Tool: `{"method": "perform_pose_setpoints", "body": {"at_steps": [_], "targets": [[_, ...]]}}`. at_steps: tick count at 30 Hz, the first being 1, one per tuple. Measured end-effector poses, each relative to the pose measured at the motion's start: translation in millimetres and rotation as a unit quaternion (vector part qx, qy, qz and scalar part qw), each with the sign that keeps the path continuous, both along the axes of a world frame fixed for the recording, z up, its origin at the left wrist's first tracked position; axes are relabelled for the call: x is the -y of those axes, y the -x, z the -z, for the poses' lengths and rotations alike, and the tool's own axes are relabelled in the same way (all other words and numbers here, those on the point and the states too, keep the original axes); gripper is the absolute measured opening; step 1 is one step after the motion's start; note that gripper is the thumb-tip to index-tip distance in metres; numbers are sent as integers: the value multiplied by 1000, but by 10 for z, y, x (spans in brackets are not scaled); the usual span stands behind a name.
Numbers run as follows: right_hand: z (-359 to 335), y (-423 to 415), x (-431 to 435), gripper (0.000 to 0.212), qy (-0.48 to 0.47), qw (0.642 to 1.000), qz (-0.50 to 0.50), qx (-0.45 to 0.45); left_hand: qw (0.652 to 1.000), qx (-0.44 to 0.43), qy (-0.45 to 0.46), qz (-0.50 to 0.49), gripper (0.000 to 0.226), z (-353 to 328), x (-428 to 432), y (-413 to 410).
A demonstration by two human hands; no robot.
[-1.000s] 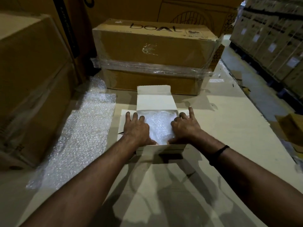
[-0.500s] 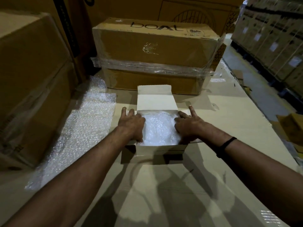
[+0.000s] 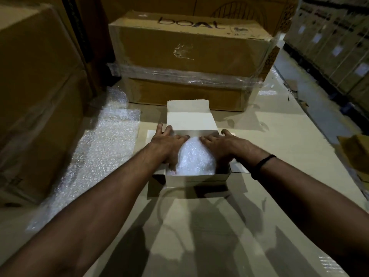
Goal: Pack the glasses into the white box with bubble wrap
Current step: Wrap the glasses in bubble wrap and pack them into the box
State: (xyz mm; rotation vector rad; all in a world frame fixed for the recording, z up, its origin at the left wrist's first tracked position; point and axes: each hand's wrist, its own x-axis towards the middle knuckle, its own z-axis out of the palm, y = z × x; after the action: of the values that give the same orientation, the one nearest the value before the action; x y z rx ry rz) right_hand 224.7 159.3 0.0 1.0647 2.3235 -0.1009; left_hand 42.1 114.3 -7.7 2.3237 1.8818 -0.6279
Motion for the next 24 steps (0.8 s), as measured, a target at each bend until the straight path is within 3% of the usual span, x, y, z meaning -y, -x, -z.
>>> {"method": "perform_pose_setpoints", "body": {"at_steps": [6, 14, 20, 24], "targets": [[-109, -47, -187, 138, 28, 999, 37, -19, 1000, 17, 25, -1, 117, -75, -54, 15], [-159, 231, -107, 103, 24, 1000, -17, -2, 999, 38, 32, -13, 116, -48, -50, 59], [-198, -95, -105, 130, 11, 999, 30, -6, 993, 111, -35, -32, 113, -150, 89, 277], [-63, -163, -65, 118, -33, 998, 11, 48, 997, 52, 3, -58, 113, -118, 98, 288]]}}
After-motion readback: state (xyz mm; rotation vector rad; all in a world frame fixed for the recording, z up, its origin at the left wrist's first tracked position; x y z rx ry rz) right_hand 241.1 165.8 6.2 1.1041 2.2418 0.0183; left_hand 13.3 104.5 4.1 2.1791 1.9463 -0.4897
